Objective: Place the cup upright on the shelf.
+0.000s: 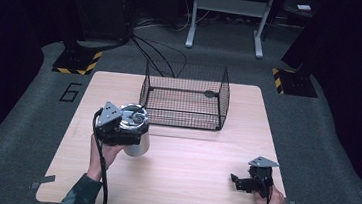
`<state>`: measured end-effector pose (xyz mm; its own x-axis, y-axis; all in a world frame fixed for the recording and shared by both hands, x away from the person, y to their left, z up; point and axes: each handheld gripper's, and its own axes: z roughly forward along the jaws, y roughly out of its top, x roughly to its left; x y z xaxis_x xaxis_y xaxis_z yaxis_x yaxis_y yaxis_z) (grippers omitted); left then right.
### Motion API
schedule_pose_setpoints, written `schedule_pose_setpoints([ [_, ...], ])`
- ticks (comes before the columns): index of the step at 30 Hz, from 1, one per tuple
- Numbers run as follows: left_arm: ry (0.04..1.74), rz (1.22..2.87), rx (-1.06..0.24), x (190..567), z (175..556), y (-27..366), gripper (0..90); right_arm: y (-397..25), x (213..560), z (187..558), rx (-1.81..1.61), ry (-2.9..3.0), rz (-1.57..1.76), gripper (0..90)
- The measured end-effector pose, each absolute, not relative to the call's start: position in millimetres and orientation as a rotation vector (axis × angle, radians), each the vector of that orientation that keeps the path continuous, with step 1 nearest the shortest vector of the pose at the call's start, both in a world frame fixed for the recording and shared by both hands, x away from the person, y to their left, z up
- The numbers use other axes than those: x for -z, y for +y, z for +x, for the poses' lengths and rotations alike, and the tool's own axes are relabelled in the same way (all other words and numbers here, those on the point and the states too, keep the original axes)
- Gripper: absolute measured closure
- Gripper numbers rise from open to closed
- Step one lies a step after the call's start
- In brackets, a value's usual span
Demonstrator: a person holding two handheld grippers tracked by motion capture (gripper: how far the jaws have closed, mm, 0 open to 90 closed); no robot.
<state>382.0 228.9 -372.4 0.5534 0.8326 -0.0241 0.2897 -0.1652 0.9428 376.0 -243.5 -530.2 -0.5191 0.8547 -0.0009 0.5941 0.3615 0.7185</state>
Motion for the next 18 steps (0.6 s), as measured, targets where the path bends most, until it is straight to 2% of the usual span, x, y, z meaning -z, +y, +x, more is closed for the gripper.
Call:
schedule_pose_setpoints([
  [18, 0.896, 1.720, -0.642, 348.8, 400.9, 217.5, 3.4, -243.2, 529.9, 376.8, -0.950, 2.266, 1.271, 0.0],
])
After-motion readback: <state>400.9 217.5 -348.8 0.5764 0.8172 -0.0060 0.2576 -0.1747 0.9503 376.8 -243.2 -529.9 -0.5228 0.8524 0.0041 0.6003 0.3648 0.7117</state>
